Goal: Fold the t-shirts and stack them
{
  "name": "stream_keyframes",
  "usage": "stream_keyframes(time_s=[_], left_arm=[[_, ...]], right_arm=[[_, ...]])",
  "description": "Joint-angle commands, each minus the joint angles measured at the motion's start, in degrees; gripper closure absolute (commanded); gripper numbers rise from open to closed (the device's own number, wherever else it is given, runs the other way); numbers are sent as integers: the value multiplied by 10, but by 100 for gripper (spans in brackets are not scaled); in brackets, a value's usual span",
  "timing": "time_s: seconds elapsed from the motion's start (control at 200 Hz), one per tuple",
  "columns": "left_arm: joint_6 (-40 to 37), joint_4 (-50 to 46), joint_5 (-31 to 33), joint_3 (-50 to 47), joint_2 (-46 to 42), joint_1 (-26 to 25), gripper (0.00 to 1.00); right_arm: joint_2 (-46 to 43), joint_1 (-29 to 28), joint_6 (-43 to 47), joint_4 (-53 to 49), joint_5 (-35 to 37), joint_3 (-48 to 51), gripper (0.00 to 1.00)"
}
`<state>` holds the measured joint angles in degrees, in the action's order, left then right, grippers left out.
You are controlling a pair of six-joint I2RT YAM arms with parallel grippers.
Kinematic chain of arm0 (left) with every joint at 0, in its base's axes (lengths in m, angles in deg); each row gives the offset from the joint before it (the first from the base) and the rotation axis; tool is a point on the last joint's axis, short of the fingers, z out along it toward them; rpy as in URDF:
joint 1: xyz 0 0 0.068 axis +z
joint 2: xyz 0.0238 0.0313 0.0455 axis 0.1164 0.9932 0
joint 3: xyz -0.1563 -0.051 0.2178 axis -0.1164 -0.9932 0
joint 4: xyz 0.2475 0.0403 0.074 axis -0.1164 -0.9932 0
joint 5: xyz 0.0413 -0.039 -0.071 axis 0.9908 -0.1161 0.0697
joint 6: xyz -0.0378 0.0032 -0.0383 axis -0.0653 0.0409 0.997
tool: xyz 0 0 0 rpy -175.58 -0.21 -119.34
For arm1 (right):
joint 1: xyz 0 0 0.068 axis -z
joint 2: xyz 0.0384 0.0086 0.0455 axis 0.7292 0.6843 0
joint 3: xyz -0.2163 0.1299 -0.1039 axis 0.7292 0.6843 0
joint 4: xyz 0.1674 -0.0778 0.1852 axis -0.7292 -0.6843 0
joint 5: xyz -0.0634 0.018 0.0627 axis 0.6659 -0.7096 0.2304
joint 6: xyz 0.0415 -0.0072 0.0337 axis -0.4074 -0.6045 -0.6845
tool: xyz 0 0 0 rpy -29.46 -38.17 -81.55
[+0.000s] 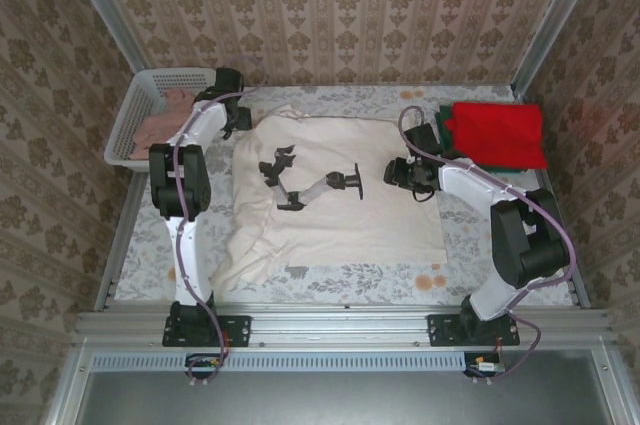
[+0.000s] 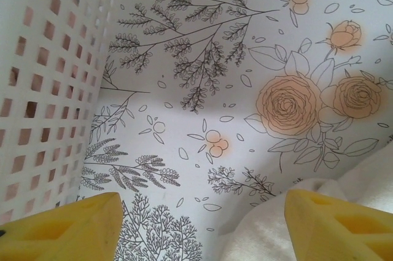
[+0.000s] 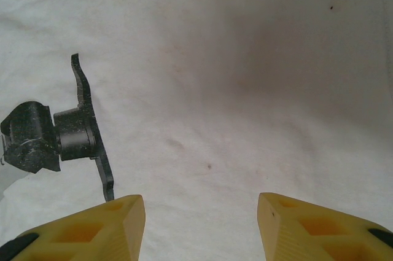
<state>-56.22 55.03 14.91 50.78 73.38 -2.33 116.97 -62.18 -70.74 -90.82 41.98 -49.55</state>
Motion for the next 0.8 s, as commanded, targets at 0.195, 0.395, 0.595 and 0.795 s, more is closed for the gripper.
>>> stream_keyframes(time_s=[0.195,0.395,0.595,0.795], left_arm=[[-41,-9,-28,-15,-115,-74,17],[-24,53,-55,-181,-237,-98,11],[8,113,-87,-339,-325,-108,7],[29,118,-88,-402,-340,-107,6]], right_arm=[[72,30,51,-62,73,-116,46],[177,67,67,-91,79,-224,47],[278,108,78,-165,89,-351,47],[320,141,69,-188,90,-388,47]])
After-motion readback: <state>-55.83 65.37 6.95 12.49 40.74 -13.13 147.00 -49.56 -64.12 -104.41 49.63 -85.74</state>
